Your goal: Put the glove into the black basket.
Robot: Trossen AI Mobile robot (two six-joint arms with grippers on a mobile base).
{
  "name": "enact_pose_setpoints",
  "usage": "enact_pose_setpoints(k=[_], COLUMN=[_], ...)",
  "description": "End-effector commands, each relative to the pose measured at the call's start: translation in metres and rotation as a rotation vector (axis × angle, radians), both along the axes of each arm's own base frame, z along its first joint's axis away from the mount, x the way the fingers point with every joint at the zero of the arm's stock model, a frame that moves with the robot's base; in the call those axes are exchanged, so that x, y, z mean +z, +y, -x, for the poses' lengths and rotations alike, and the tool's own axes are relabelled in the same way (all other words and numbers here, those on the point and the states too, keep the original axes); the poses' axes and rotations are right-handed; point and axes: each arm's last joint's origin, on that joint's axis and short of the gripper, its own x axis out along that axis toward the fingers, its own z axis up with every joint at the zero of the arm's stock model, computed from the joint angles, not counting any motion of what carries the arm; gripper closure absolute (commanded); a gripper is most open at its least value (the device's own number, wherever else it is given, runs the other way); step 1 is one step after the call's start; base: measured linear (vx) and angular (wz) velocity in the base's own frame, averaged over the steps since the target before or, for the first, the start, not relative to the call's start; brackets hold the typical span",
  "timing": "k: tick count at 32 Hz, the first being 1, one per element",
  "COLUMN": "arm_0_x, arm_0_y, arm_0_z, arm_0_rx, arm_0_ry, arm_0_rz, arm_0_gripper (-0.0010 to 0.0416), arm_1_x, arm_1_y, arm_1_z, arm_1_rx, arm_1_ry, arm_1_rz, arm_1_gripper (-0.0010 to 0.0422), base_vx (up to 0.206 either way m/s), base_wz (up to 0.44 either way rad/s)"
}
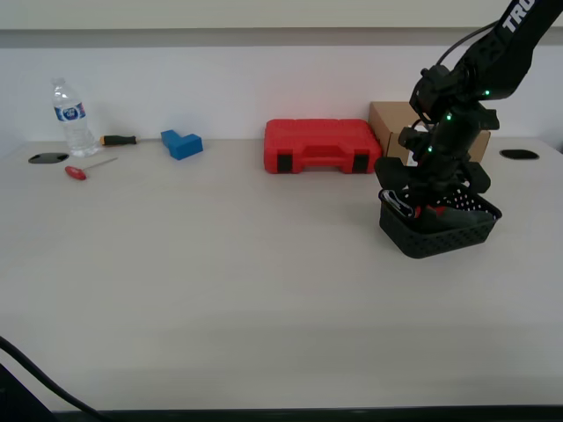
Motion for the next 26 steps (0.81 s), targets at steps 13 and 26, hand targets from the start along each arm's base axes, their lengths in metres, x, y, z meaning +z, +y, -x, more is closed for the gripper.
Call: enact_pose_setpoints(k=[13, 26], arm_0_x=[0.028, 0.175], arm_0_y=[0.001, 0.000], arm_0_z=[-0.024, -0.019], arm_0_rx=[0.050, 0.061], arm_0_ry=[0.017, -0.325], arm_0_rz=[0.132, 0.084], arm_0_gripper=[0.0286, 0.0286], arm_1_x=[0.001, 0.001], arm_1_y=[0.000, 0.000], arm_1_z=[0.000, 0.000], arm_1_rx=[0.000, 0.000], arm_1_ry=[-0.006, -0.002], arm_1_rz=[0.000, 0.000], arm_1_gripper=[0.0412, 0.0412], base_vx=[0.000, 0.000], base_wz=[0.000, 0.000])
